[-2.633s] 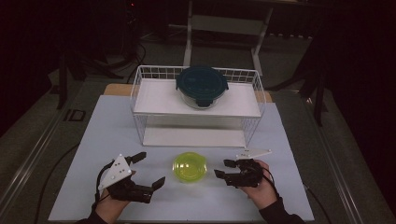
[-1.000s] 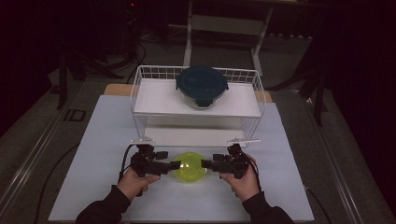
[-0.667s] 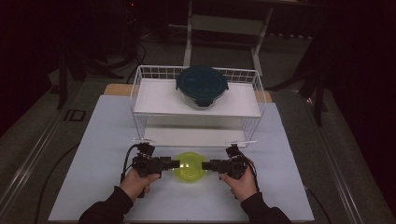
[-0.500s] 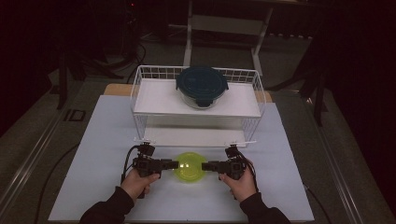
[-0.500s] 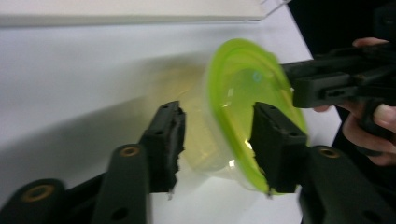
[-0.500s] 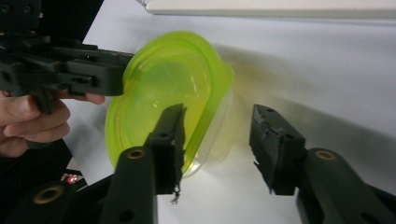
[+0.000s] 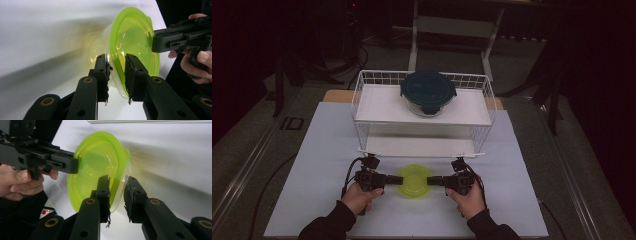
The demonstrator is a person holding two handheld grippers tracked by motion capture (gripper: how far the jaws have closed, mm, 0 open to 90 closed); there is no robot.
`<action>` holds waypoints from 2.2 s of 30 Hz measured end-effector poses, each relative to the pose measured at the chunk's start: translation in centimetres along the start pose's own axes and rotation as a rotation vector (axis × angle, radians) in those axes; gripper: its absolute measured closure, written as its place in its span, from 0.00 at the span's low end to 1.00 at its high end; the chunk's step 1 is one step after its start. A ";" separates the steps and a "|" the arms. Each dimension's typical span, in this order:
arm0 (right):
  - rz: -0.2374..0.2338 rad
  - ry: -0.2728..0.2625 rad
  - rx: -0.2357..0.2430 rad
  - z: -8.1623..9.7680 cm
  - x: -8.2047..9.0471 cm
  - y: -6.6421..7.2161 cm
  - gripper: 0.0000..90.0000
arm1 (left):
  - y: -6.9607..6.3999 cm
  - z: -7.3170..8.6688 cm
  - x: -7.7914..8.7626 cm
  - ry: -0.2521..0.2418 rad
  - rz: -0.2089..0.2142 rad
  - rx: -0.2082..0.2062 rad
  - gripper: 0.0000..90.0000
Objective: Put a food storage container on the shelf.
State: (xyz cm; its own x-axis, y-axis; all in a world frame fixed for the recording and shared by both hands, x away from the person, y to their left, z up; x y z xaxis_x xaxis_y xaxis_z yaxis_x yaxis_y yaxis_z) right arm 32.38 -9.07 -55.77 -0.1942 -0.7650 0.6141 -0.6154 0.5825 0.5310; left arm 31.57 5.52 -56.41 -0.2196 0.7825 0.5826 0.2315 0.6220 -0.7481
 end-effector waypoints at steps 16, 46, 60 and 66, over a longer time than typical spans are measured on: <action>0.006 -0.023 0.011 -0.1 1.2 1.2 0.90 | -1.6 0.3 1.2 0.002 0.026 -0.006 0.89; 0.008 -0.145 0.128 -5.3 7.2 6.1 0.90 | -8.4 -2.9 6.6 -0.080 0.120 -0.116 0.89; 0.019 -0.198 0.166 -9.4 9.9 7.7 0.90 | -11.9 -6.1 9.4 -0.121 0.149 -0.150 0.90; 0.010 -0.237 0.174 -11.8 11.1 8.4 0.91 | -13.7 -8.2 11.0 -0.147 0.149 -0.175 0.90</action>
State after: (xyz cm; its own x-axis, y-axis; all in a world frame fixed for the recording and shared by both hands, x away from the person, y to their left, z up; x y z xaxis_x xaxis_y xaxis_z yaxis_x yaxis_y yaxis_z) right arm 34.08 -9.42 -37.55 -0.3612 -0.8141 0.4548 -0.7303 0.5502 0.4049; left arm 33.74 5.85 -37.21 -0.3030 0.8612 0.4082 0.4288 0.5057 -0.7486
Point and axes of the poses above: each handheld gripper's, and its own axes: x roughly backward along the jaws, z roughly out of its underside, y roughly to its left, the point moved 10 cm from there along -x, roughly forward along the jaws, and after that the axes turned 10 degrees about x, right-handed, at the moved point
